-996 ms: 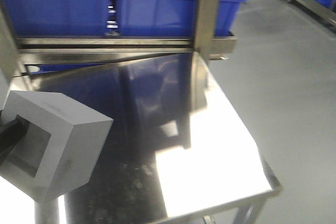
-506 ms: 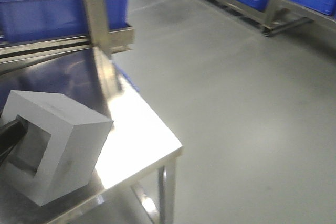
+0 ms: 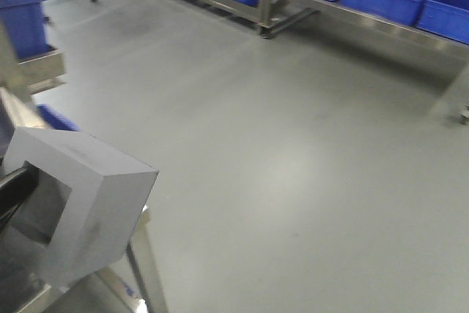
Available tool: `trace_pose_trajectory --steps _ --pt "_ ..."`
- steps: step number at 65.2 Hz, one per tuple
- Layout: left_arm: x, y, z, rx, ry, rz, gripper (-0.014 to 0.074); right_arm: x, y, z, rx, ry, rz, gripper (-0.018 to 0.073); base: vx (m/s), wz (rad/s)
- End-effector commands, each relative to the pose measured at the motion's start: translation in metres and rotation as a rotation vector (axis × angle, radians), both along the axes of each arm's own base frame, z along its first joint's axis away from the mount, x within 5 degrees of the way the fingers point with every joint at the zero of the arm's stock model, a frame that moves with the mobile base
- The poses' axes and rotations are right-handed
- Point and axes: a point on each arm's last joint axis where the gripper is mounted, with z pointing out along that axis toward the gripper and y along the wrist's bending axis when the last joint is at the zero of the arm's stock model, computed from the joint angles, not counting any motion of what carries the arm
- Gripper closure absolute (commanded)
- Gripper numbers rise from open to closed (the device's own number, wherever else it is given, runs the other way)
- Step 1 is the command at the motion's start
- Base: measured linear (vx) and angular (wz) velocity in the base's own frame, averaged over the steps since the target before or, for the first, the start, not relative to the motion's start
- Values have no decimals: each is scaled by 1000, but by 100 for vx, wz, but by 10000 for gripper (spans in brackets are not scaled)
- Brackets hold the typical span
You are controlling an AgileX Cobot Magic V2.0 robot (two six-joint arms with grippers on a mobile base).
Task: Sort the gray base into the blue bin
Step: 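Drive the base away from the table holding the block in the left gripper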
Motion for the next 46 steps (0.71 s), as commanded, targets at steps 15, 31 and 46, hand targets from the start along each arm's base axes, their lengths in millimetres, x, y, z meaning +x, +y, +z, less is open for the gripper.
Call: trace_pose_trajectory --steps 15,31,46 --pt "-2 0 20 -86 -106 -9 603 1 0 7 -20 -73 -1 564 4 -53" --pt "-2 0 20 -86 -106 -9 603 1 0 7 -20 -73 -1 564 6 -55" --pt "-2 0 20 -86 -106 -9 603 1 0 7 -20 -73 -1 564 9 -61"
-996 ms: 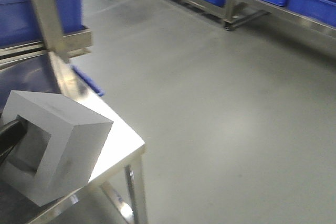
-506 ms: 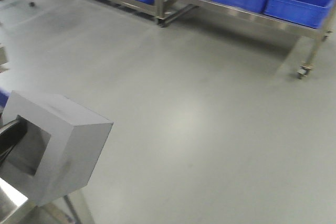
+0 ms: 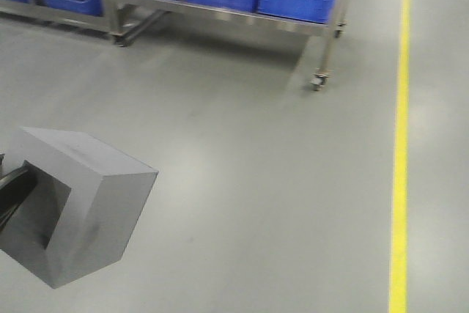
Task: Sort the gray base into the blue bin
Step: 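Drive the base away from the table holding the block in the left gripper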
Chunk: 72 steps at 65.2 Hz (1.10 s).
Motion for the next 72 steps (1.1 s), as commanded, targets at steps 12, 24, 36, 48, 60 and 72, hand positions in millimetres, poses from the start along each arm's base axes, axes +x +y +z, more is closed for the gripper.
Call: trace_pose_trajectory --steps 12,24,36,48,60,72 --pt "-2 0 20 -86 -106 -9 603 1 0 7 -20 -73 -1 564 11 -60" --pt "-2 0 20 -86 -106 -9 603 1 0 7 -20 -73 -1 564 12 -50" --pt "-2 0 20 -86 -106 -9 603 1 0 7 -20 -73 -1 564 15 -38" --pt "-2 0 20 -86 -106 -9 603 1 0 7 -20 -73 -1 564 20 -24" --pt "-2 0 20 -86 -106 -9 603 1 0 7 -20 -73 -1 564 25 -10" --pt "-2 0 20 -86 -106 -9 603 1 0 7 -20 -73 -1 564 31 -3"
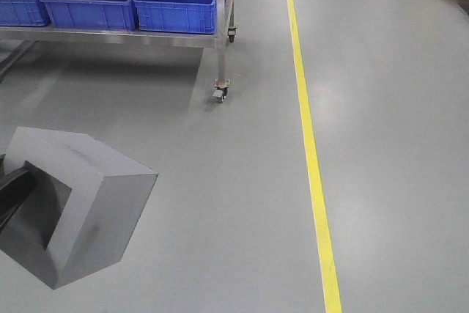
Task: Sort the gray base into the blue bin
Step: 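Drive the base away from the table holding the block in the left gripper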
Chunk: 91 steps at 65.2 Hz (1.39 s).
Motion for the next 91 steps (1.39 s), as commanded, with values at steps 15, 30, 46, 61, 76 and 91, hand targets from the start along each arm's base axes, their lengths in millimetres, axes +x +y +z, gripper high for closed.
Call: trace_pose_trajectory --steps 15,30,46,61,76,91 --pt "-2 0 20 -86 -106 -9 603 1 0 7 -20 -73 -1 564 35 5" --pt "-2 0 20 -86 -106 -9 603 1 0 7 -20 -73 -1 564 37 7" --pt "-2 0 20 -86 -106 -9 603 1 0 7 -26 -72 0 564 37 4" --pt "-2 0 20 -86 -106 -9 603 1 0 7 -26 -72 0 564 36 2" --pt "-2 0 20 -86 -106 -9 603 1 0 7 -26 -72 0 564 36 2" --pt "-2 0 20 -86 -106 -9 603 1 0 7 -26 -72 0 564 34 19"
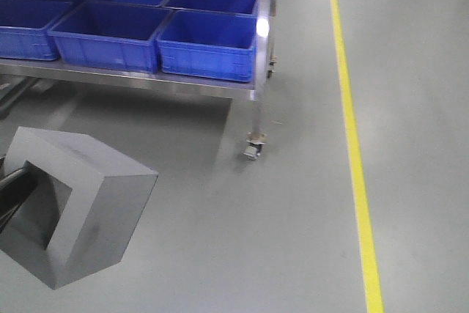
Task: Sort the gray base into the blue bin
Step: 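Drive the base away from the table holding the block in the left gripper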
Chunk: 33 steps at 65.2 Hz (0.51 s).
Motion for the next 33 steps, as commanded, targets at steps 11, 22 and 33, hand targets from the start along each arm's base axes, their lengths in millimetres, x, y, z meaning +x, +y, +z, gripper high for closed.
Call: trace_pose_trajectory --steps 11,22,33 --pt "-2 0 20 -86 -106 -9 603 1 0 7 -24 -72 0 564 31 43" --pt "-2 0 20 -86 -106 -9 603 1 0 7 -24 -72 0 564 29 60" --pt "-2 0 20 -86 -106 -9 603 1 0 7 -24 -72 0 564 26 71"
